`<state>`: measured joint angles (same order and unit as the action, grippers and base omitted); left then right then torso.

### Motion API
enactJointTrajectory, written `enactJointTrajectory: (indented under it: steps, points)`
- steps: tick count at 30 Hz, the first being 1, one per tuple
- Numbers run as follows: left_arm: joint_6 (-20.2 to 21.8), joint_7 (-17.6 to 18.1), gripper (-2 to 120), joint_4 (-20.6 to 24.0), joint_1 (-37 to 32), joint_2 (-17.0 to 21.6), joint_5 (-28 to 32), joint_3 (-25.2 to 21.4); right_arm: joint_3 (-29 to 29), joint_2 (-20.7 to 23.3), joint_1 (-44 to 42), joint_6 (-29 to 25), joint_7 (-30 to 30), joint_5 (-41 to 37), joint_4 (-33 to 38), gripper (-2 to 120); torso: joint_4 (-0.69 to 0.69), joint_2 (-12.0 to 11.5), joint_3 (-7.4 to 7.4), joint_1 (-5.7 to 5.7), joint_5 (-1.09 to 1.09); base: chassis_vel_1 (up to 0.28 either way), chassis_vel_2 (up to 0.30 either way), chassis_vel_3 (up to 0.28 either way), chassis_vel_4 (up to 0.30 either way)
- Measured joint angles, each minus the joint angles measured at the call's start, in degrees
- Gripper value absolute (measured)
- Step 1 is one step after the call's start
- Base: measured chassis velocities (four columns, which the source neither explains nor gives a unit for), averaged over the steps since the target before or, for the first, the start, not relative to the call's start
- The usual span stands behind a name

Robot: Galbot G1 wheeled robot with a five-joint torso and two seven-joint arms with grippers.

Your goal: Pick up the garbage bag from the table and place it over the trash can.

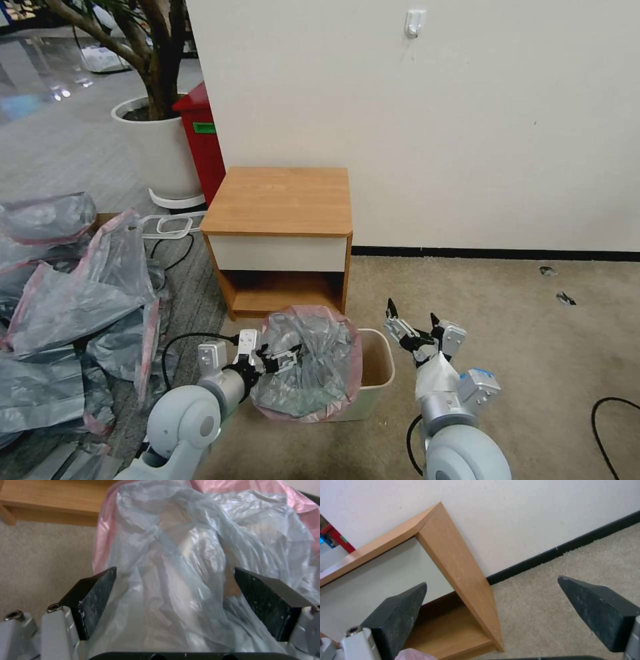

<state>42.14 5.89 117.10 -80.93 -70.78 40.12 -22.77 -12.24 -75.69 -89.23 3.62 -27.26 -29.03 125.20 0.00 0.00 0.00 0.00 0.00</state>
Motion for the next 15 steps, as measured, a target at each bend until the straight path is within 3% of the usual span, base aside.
enactJointTrajectory:
  steps: [8, 15]
  points:
    - [0.07, -0.78, 79, -2.67, 2.34, -0.64, -0.41, 2.07, 0.3, -0.03, -0.56, -0.25, 0.0, 0.67, 0.31, 100, -0.01, 0.0, 0.0, 0.0, 0.0, 0.0, 0.0, 0.0, 0.0]
    - [0.02, -2.01, 56, -4.62, 2.5, -1.03, -3.26, 3.41, -0.26, 0.27, -0.97, -0.59, 0.03, 0.94, 1.14, 100, 0.0, 0.0, -0.01, 0.0, 0.01, 0.0, 0.0, 0.0, 0.0]
